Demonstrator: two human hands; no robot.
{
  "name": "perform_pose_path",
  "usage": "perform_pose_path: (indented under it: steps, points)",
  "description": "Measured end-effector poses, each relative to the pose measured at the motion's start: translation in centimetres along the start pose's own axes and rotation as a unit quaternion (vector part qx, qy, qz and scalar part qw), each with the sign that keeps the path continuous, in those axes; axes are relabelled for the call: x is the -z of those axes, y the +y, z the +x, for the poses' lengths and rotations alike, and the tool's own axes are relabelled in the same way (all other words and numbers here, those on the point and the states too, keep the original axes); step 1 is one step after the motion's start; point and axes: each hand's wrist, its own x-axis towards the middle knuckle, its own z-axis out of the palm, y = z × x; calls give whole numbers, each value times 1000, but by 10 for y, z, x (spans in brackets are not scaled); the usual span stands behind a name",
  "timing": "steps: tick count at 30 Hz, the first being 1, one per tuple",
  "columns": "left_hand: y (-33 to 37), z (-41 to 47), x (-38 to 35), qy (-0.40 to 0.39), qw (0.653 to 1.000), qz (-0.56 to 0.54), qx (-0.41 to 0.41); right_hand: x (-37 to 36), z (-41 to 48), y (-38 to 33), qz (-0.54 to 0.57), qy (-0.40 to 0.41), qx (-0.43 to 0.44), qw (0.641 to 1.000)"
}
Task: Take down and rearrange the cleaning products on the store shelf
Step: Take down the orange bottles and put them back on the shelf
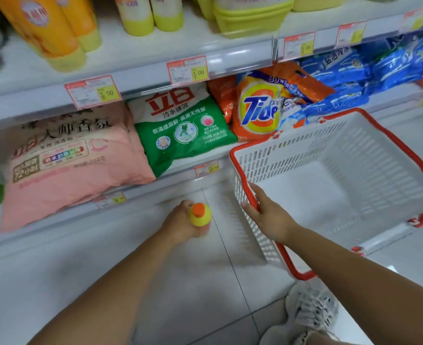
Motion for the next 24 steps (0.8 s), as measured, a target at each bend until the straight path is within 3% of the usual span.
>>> perform_pose_path:
  steps: [2, 4, 7, 12, 18, 24]
  points:
    - [16, -21, 32, -31, 997, 71, -12, 8, -1, -7, -19, -33, -10, 999]
    - [34, -39, 69, -8, 993, 109, -41, 19, -3, -21, -23, -21, -9, 999]
    - [68, -58, 128, 134, 979, 80, -131, 40, -5, -58, -26, 49, 28, 998]
    - [121, -79, 203, 315, 898, 131, -279, 79, -1, -146, -22, 130, 165, 977]
    - [122, -51, 235, 339, 857, 236, -307, 113, 27, -251, 26, 224, 268, 937]
    - [111, -13, 243, 369, 841, 257, -301, 142, 92, -313, 56, 276, 278, 918]
